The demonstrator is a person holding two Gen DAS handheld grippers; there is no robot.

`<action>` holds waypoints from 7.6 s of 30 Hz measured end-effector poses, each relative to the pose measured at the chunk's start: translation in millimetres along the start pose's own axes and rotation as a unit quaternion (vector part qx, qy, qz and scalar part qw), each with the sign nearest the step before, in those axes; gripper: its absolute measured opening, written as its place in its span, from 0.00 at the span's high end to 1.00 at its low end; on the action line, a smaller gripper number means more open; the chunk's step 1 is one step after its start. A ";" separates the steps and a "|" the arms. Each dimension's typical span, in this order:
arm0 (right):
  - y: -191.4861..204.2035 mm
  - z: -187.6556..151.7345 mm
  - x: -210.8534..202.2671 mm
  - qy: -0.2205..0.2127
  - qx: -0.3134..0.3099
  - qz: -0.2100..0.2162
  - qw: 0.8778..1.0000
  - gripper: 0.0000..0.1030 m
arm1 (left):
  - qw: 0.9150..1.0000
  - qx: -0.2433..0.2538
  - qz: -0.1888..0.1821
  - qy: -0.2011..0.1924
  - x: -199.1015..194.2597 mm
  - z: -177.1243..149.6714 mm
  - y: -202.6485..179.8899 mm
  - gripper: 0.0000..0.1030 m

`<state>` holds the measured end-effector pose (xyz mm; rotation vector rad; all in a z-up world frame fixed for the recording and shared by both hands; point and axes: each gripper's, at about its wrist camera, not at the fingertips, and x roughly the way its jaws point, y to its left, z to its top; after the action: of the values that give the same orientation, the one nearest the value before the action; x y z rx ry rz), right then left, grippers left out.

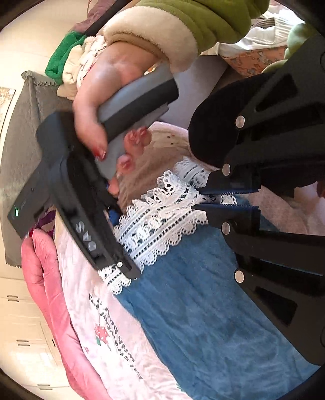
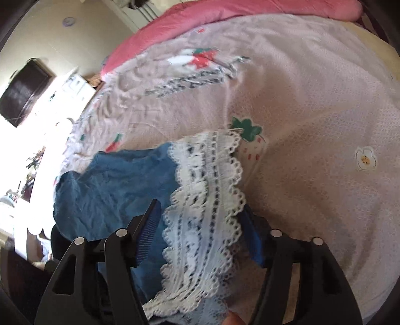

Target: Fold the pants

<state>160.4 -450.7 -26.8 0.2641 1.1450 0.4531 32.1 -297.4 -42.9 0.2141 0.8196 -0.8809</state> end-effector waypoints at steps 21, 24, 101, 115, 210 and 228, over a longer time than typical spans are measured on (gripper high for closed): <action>3.6 -6.4 -18.0 -0.021 -0.020 0.011 1.000 0.43 | 0.983 0.152 0.099 0.024 55.0 -7.2 -68.6 0.77; 3.2 -7.1 -19.3 -0.021 -0.020 0.011 1.000 0.42 | 0.983 0.147 0.111 0.025 58.5 -4.0 -74.2 0.89; 242.5 46.0 78.9 0.016 -0.181 -0.013 0.983 0.32 | 0.966 -0.236 0.062 -0.084 -168.3 -120.0 116.0 0.56; 246.5 45.1 130.6 0.033 -0.271 -0.068 0.960 0.84 | 0.972 -0.205 0.110 -0.025 -126.8 -101.0 109.1 0.97; 355.6 10.9 122.9 0.022 -0.283 0.023 0.959 0.06 | 0.900 -0.340 0.261 -0.075 -247.9 -191.9 166.0 0.09; 413.3 12.8 203.6 0.110 -0.342 0.064 0.931 0.06 | 0.893 -0.374 0.240 -0.067 -231.6 -211.0 181.2 0.09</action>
<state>153.9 9.9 -11.0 -0.3330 1.1197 0.9849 -30.4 59.0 -49.8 -0.3160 0.8704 -0.0743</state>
